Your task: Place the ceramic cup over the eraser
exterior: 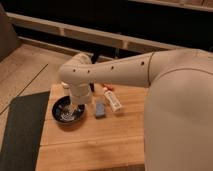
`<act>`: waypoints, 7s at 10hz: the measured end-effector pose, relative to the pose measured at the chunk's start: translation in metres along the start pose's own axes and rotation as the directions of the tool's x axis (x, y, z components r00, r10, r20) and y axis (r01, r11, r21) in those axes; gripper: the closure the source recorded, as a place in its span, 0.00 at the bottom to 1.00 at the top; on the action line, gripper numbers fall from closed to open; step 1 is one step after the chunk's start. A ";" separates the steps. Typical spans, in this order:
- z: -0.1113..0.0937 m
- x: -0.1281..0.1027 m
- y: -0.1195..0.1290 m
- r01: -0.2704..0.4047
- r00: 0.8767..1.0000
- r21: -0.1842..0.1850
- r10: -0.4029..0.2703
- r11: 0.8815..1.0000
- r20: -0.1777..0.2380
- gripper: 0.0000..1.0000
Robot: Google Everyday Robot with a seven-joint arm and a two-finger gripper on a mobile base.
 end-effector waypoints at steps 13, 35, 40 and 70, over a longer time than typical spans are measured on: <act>0.000 0.000 0.000 0.000 1.000 0.000 0.000 1.000 0.000 0.35; -0.084 -0.142 0.016 0.424 0.836 0.190 -0.463 0.886 0.293 0.35; -0.080 -0.209 0.087 0.633 0.650 0.192 -0.649 0.750 0.395 0.35; 0.031 -0.271 0.154 0.883 0.448 0.068 -0.876 0.465 0.179 0.35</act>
